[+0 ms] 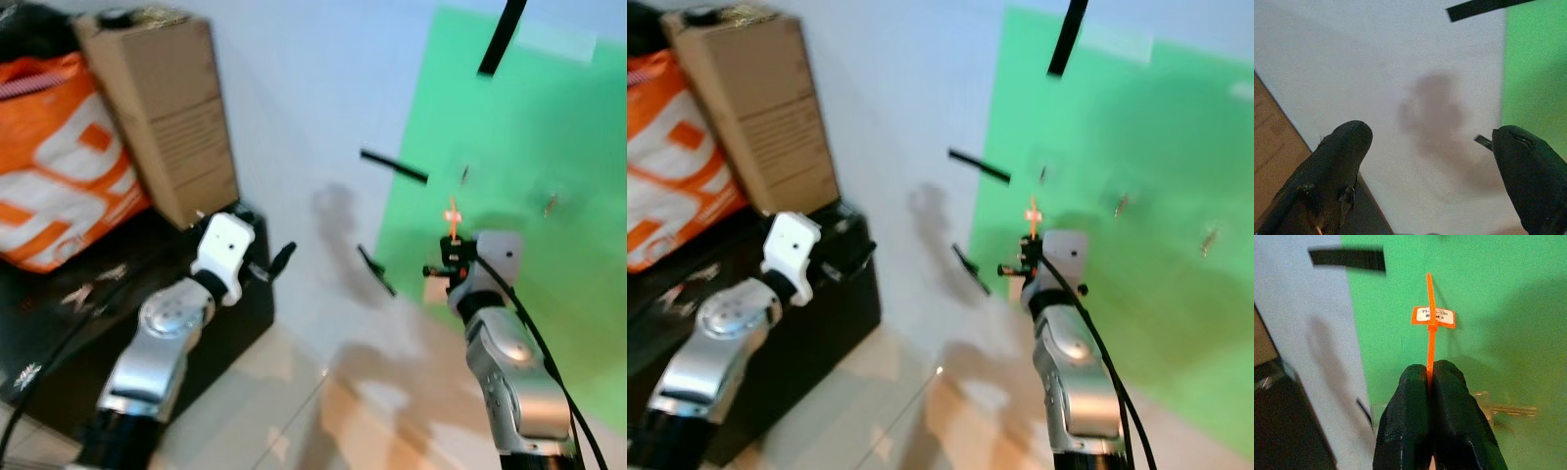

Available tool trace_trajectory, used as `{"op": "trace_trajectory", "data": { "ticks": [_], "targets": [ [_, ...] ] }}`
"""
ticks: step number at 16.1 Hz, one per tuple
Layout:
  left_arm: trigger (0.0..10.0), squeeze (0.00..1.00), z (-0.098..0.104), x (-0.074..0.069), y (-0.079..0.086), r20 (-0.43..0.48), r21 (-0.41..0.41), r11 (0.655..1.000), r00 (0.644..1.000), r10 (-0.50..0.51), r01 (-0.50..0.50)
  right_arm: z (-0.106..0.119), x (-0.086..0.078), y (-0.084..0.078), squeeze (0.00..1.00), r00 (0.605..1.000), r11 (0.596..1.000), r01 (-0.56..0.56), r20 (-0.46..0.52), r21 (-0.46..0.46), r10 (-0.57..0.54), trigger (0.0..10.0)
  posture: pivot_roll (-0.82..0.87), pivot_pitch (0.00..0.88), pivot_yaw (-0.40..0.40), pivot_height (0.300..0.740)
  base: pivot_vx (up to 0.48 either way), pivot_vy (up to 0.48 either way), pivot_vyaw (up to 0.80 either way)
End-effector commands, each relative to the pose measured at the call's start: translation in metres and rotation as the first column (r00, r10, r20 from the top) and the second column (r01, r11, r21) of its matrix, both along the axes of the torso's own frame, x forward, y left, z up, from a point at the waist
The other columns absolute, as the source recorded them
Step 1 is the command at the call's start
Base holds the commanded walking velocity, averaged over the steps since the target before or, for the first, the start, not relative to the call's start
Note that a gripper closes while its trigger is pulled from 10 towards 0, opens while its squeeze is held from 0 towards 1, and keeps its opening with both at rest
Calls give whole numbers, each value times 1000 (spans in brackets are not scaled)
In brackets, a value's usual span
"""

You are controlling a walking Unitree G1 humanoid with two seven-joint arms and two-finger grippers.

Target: Hang keys on a hook

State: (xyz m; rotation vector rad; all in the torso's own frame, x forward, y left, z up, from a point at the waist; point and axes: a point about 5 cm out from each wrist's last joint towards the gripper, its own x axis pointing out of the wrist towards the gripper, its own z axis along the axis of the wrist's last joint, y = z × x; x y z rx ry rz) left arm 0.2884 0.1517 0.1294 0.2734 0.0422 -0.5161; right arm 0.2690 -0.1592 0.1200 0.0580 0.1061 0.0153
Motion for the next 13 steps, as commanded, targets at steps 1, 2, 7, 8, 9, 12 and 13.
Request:
{"op": "trace_trajectory", "data": {
  "ticks": [1,2,7,8,9,12,13],
  "targets": [
    [10000,39,-1,-2,4,-12,8,1000,1000,-9,9,5,-1,10,0,998,999,-52,28,18,51,10000,-11,0,21,740,0,0,-800],
    [10000,35,-1,-4,3,-25,7,999,998,-54,54,6,-7,11,0,995,995,-94,37,20,93,10000,-14,0,25,740,0,0,0],
    [10000,39,-2,-11,-2,-66,1,979,977,-204,204,14,-12,20,0,977,978,-206,66,39,203,10000,-21,0,31,740,0,0,0],
    [10000,35,0,-13,-3,-65,-13,972,970,-233,233,15,-11,20,0,976,978,-207,71,39,204,10000,-19,0,29,740,0,0,0],
    [10000,39,2,-15,-3,-64,-31,964,961,-267,266,17,-11,20,0,975,977,-211,79,42,207,10000,-19,0,29,740,0,0,0],
    [10000,43,7,-19,-5,-89,-73,931,927,-364,359,25,-7,22,0,970,974,-218,120,66,209,10000,-13,0,25,740,0,0,0],
    [10000,43,7,-20,-5,-91,-76,927,923,-373,367,27,-6,22,0,970,973,-218,131,75,207,10000,-13,0,25,740,0,0,0]
  ]
}}
